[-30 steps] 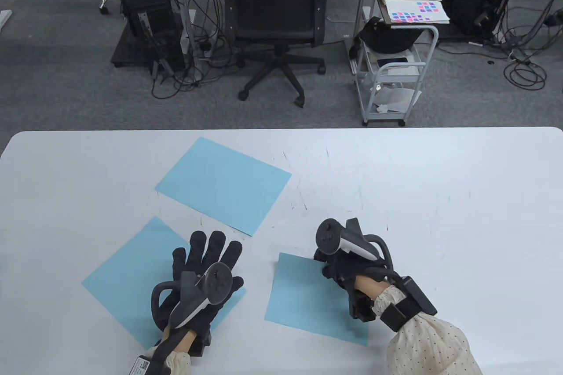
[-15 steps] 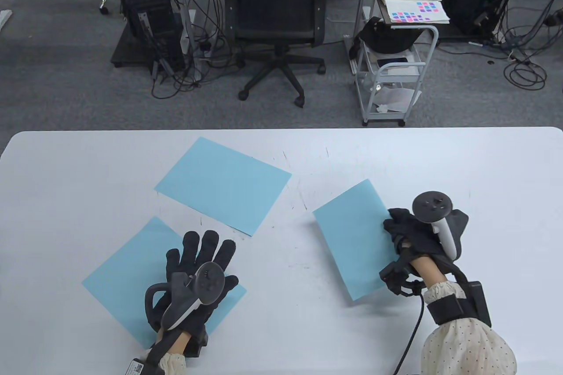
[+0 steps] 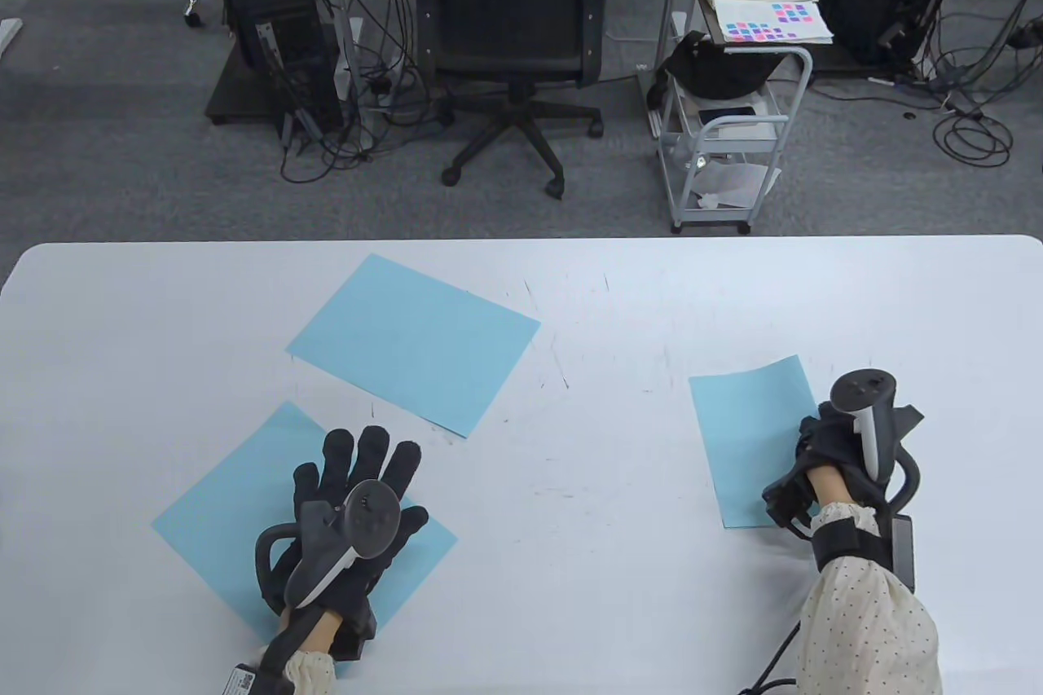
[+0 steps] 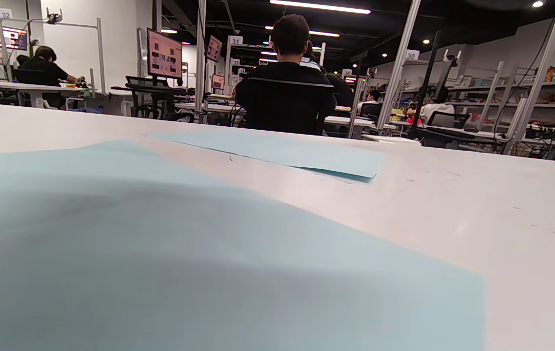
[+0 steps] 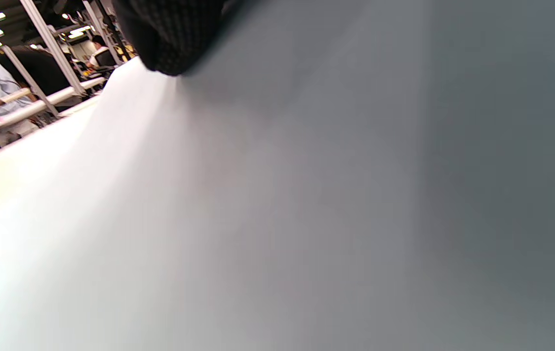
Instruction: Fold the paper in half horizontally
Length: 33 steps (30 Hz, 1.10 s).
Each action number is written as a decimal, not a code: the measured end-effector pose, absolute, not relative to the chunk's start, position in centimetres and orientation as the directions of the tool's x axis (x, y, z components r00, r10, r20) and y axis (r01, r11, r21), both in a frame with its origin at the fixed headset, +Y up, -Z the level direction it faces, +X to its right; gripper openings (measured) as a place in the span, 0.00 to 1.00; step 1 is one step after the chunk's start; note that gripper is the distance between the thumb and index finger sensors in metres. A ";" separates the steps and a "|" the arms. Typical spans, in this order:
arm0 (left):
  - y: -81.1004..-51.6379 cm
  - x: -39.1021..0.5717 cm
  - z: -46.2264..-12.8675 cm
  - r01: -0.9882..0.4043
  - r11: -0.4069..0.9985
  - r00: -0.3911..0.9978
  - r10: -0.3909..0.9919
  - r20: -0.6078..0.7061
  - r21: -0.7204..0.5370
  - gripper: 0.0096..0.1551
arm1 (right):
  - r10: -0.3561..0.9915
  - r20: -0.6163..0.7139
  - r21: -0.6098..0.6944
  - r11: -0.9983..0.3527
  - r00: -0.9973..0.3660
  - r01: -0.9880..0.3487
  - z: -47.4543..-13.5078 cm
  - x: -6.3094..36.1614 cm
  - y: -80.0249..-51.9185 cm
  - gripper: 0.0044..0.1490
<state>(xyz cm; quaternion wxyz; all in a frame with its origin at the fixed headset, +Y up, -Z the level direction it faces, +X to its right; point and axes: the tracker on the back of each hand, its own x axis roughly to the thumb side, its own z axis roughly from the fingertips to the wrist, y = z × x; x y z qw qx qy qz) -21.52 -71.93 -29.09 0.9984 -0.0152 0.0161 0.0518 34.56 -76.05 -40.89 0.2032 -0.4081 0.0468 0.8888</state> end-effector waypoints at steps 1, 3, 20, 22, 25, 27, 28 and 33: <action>-72.0 -21.6 -29.1 -0.103 0.994 0.994 0.102 -0.036 -0.030 0.43 | 0.298 -0.754 -0.072 -0.923 -0.585 -0.378 -41.0 34.7 -76.2 0.36; -72.0 -21.7 -29.2 -0.105 0.994 0.994 0.103 -0.041 -0.031 0.43 | 0.255 -0.770 -0.046 -0.936 -0.585 -0.348 -41.0 34.7 -76.5 0.39; -71.8 -21.8 -29.0 -0.117 0.993 0.993 0.116 -0.029 -0.030 0.43 | 0.291 -0.274 0.073 -0.944 -0.916 -0.322 -43.3 16.7 -70.1 0.44; -71.8 -21.9 -29.0 -0.120 0.992 0.993 0.118 -0.030 -0.038 0.43 | 0.301 -0.197 0.094 -0.942 -0.933 -0.323 -44.0 13.2 -69.5 0.43; -71.8 -22.1 -29.0 -0.128 0.991 0.991 0.126 -0.033 -0.044 0.43 | 0.314 -0.100 0.122 -0.938 -0.944 -0.324 -45.4 8.1 -69.3 0.41; -71.8 -22.3 -29.1 -0.135 0.990 0.990 0.133 -0.036 -0.048 0.43 | 0.295 -0.047 0.134 -0.945 -0.954 -0.299 -46.3 5.4 -69.5 0.40; -71.9 -22.3 -29.1 -0.137 0.989 0.990 0.135 -0.036 -0.050 0.43 | 0.292 -0.037 0.138 -0.946 -0.956 -0.294 -46.5 4.8 -69.6 0.39; -71.9 -22.7 -29.2 -0.145 0.988 0.989 0.143 -0.039 -0.058 0.43 | 0.314 0.043 0.211 -0.931 -0.948 -0.299 -49.0 -0.1 -71.6 0.38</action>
